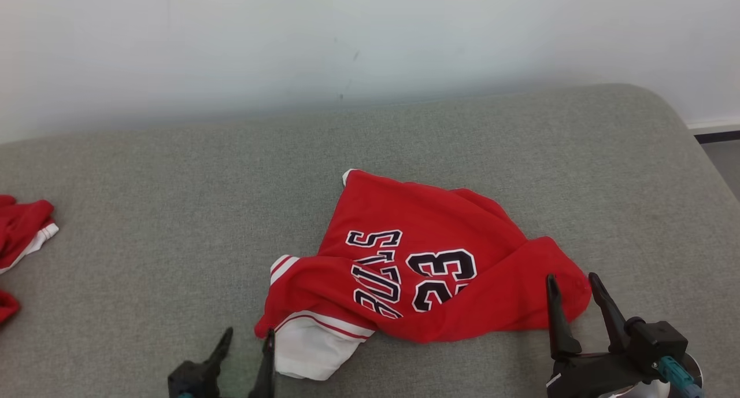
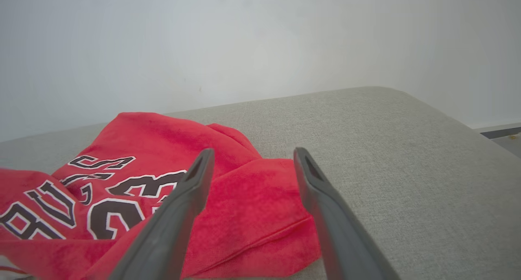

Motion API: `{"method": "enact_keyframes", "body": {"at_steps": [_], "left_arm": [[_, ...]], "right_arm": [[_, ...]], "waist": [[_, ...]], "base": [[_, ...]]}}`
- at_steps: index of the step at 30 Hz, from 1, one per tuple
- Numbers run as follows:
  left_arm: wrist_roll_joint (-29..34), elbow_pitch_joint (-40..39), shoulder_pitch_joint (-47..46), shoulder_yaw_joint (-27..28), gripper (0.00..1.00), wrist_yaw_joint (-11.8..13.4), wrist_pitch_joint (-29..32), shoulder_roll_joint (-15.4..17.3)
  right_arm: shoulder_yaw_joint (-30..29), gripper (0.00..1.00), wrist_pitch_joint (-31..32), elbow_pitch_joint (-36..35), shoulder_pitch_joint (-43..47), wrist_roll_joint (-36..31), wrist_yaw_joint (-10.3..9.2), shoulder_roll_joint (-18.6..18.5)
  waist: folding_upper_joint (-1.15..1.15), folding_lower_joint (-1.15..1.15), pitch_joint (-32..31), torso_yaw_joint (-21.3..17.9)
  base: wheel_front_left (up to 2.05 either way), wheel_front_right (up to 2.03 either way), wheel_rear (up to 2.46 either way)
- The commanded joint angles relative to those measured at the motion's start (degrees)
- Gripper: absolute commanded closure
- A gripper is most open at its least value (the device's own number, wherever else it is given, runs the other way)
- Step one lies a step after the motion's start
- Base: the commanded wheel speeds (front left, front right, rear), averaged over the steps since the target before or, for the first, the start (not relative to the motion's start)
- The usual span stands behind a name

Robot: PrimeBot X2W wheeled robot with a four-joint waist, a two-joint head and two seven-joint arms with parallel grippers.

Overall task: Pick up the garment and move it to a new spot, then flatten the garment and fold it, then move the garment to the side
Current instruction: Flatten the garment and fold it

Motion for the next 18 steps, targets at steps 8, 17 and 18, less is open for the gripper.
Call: {"method": "enact_keyframes", "body": {"at_steps": [8,17,18], "left_arm": [[-0.5,-2.4,3.2,-2.4,0.00,0.2,2.5,-1.3],[-0.3,5.1,-0.7,-4.0,1.00,-1.3,2.3,-3.9],[-0.3,5.1,-1.0,-3.8,1.00,-1.2,2.0,-4.0]], "right_arm": [[0.7,0.00,0.0,0.1,-0.7,0.0,-0.13,0.2],[0.3,0.00,0.0,0.8,-0.5,0.4,-0.13,-0.4],[-0.1,0.00,0.0,0.6,-0.2,0.3,-0.13,-0.4]], "waist": [[0.00,0.00,0.8,0.1],[0.00,0.00,0.0,-0.3],[0.00,0.00,-0.1,0.2]], "base": [[0.00,0.00,0.00],[0.00,0.00,0.00],[0.00,0.00,0.00]]}}
